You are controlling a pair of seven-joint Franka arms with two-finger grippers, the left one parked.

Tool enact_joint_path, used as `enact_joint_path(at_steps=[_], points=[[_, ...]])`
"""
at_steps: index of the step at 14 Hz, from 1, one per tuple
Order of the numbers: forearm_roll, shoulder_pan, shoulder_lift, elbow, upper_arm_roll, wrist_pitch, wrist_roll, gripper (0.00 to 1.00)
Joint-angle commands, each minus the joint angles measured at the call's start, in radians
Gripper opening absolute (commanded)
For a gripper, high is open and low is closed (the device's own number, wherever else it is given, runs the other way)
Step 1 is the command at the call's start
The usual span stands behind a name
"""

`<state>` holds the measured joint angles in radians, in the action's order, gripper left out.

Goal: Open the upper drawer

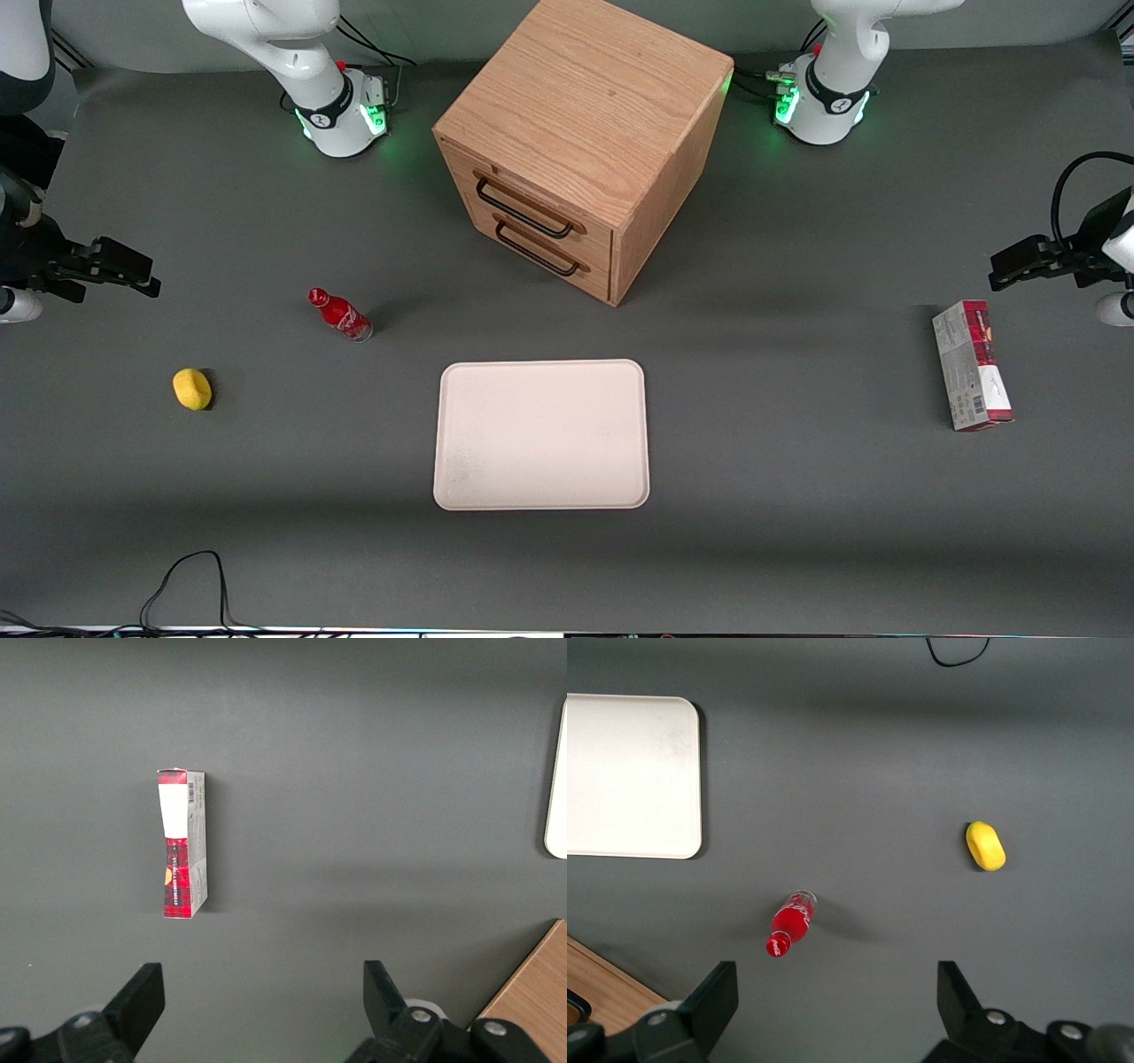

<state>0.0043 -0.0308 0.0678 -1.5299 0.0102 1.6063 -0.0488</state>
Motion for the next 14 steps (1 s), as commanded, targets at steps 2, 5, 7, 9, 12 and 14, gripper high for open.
enact_joint_path(at_steps=[2, 5, 7, 9, 12, 14], points=[[-0.014, 0.019, -0.008, 0.01, -0.012, -0.017, 0.023, 1.0], [-0.003, 0.029, 0.015, 0.033, -0.003, -0.017, 0.014, 1.0], [-0.003, 0.07, 0.026, 0.042, 0.026, -0.016, 0.012, 1.0], [-0.001, 0.162, 0.044, 0.051, 0.03, -0.016, -0.015, 1.0], [0.002, 0.302, 0.087, 0.079, 0.03, -0.016, -0.077, 1.0], [0.009, 0.402, 0.11, 0.079, 0.03, -0.011, -0.079, 1.0]])
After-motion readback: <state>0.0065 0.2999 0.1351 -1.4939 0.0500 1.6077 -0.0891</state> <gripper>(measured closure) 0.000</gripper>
